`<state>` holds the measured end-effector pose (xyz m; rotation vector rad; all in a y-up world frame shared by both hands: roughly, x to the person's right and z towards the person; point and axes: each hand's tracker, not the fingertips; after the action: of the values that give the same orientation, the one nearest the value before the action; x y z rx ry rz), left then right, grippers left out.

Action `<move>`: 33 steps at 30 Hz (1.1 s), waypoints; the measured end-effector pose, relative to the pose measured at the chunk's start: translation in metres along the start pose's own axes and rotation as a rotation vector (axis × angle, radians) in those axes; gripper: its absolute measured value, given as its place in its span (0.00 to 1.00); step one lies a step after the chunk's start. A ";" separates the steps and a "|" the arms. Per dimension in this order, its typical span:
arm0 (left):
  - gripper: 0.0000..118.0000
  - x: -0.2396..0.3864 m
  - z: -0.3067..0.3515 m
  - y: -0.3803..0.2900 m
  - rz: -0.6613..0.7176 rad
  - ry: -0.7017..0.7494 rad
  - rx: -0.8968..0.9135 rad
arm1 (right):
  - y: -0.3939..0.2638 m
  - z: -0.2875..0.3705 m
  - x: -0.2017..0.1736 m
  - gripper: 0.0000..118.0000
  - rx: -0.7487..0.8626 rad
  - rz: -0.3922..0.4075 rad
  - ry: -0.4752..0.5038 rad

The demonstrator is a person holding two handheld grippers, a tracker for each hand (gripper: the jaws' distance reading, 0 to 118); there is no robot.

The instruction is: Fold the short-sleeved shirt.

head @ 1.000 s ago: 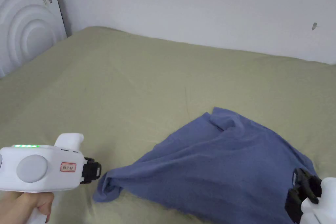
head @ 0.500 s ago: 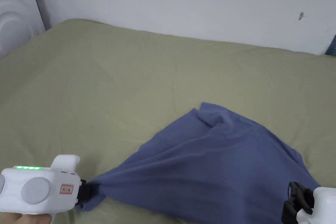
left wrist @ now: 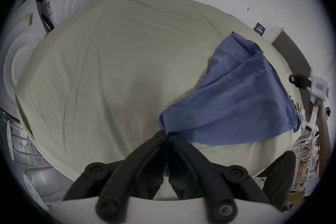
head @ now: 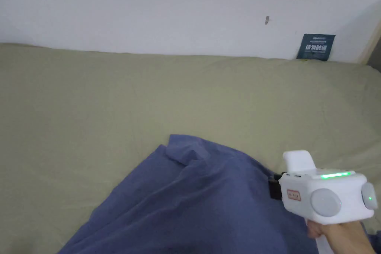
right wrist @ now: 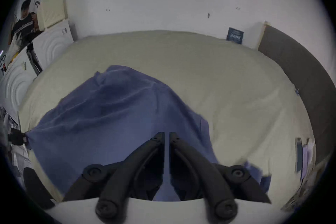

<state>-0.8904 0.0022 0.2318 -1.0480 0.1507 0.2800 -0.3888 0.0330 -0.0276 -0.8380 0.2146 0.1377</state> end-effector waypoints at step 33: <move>0.01 0.000 0.027 0.016 0.002 0.020 0.080 | 0.112 0.037 -0.006 0.02 0.012 0.140 0.133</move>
<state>-0.8952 0.0334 0.2315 -0.9716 0.1794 0.2640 -0.4126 0.1346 -0.0822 -0.8204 0.3996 0.2119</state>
